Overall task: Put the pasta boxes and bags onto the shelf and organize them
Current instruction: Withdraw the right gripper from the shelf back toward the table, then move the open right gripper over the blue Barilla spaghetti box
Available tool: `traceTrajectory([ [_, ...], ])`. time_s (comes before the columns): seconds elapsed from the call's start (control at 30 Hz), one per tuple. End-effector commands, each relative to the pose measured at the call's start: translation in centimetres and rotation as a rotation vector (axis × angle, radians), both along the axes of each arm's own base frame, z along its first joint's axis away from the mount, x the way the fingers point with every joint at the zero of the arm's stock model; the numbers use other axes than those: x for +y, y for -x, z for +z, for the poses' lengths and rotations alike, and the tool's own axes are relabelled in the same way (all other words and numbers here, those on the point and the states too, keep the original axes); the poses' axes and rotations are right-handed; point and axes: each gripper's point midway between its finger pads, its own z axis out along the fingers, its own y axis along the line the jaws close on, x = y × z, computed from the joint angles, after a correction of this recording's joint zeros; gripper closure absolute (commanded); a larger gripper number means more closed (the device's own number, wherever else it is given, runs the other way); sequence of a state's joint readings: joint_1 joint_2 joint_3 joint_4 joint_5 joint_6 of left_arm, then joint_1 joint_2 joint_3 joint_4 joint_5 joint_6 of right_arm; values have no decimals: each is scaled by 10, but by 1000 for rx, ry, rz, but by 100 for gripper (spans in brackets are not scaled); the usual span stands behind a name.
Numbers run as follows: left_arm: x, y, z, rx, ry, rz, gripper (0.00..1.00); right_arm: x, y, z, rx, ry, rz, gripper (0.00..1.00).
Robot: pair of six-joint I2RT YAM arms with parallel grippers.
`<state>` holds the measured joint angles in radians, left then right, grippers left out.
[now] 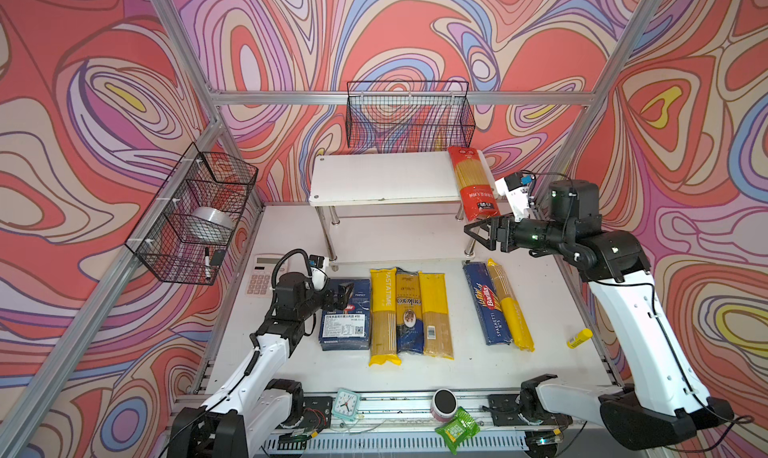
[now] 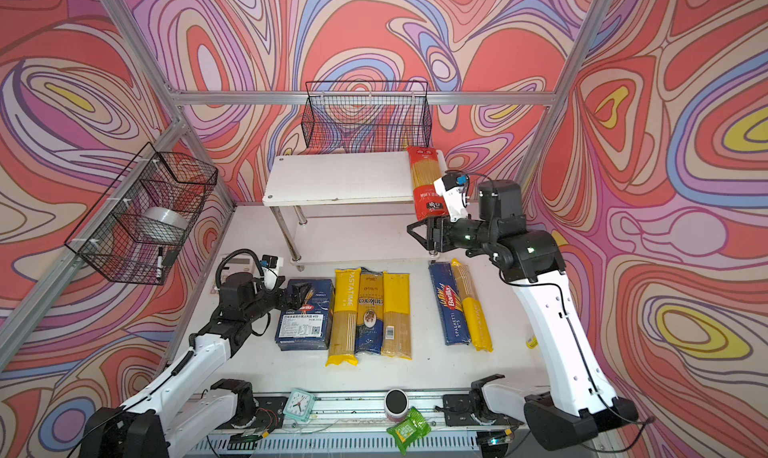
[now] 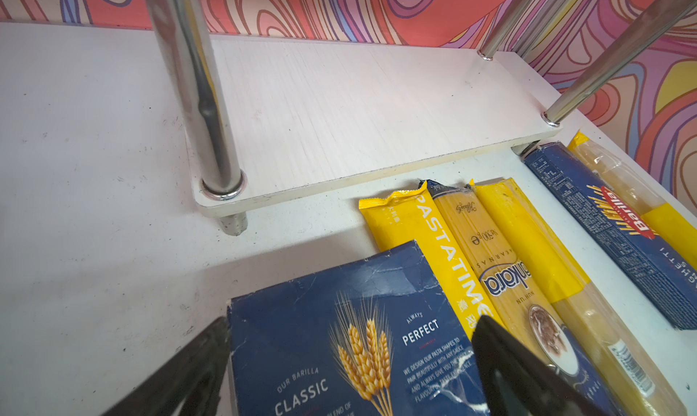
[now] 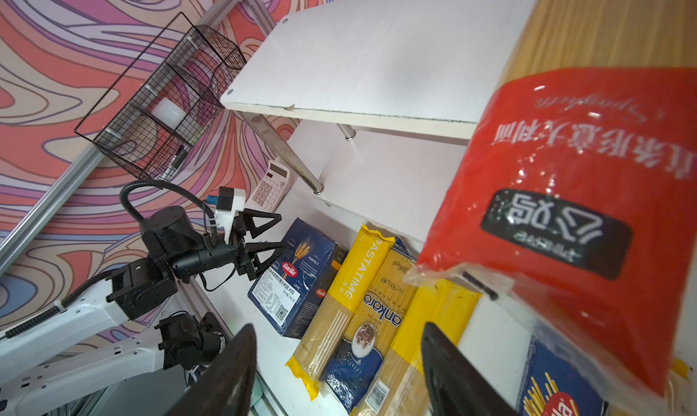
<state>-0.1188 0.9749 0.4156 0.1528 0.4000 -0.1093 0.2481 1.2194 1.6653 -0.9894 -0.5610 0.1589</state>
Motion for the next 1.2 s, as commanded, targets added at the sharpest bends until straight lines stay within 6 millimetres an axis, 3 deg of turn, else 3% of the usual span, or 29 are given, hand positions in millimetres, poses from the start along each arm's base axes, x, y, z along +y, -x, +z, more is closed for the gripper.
traceTrajectory([
  [0.0, -1, -2, 6, -11, 4, -2, 0, 0, 12, -11, 28, 10, 29, 29],
  [0.37, 1, 1, 7, -27, 4, 9, 0, 1, 37, -46, 121, -15, 63, 29],
  [0.53, 2, 0, 7, -26, 3, 16, 0, 0, 45, -78, 194, -28, 48, 28],
  [0.63, 1, -1, 7, -21, 3, 10, 0, -12, 46, -110, 266, 25, -31, 26],
  [0.8, -1, 1, 8, -23, 7, -4, 0, -9, 49, -146, 359, -28, -57, 26],
  [0.87, -1, 1, 8, -25, 6, -6, 0, -18, 44, -160, 360, -9, -131, 26],
  [1.03, -2, 4, 10, -40, 8, -11, 0, -64, 25, -206, 394, 146, -422, 26],
  [1.17, 0, 5, 10, -46, 7, 4, 0, -76, 12, -229, 391, 176, -512, 25],
])
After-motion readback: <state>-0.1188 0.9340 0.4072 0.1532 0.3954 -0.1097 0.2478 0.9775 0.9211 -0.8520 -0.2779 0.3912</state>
